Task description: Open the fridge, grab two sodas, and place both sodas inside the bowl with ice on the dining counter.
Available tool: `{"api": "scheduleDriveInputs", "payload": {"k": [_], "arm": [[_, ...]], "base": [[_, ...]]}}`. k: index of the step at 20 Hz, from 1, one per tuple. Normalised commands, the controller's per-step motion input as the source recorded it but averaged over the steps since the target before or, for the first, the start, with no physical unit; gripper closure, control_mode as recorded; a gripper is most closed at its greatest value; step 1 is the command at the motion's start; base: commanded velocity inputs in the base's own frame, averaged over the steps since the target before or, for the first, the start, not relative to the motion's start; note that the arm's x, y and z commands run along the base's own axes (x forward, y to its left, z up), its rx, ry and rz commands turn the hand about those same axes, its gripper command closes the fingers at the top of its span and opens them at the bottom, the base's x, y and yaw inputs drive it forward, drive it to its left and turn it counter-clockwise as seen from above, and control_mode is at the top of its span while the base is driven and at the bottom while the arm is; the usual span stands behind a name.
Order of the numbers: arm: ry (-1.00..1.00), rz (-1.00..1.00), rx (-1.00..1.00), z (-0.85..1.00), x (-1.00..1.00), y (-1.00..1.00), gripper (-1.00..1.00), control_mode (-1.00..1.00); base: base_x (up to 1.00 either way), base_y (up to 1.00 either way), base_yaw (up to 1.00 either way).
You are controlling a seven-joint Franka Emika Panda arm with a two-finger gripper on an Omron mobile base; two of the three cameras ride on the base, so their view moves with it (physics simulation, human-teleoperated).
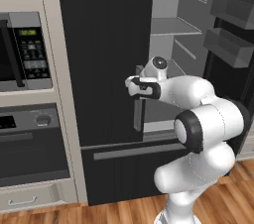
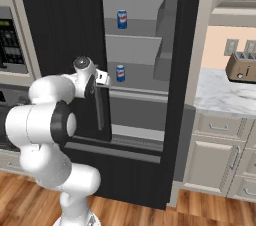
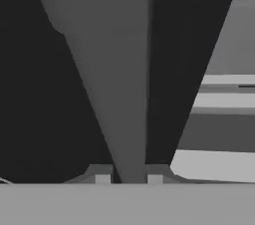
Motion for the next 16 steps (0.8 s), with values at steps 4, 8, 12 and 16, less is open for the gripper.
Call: {"api": "scheduleDriveInputs", "payload": {"k": [4,8,12,16], "arm": [[-0.1,0.06,0.02,-0.12,-1.0,0.14,1.0,-1.0],[-0.09,0.07,0.01,-0.08,-1.0,0.37,1.0,-1.0],[-0.04,0.07,0.0,-0.03,-1.0,0.55,1.0,-1.0],[-0.01,0.06,0.0,-0.01,-1.0,0.67,-1.0,-1.0]], "base": [[0.0,0.0,0.0],[0.0,0.0,0.0],[0.0,0.0,0.0],[0.0,0.0,0.0]]}}
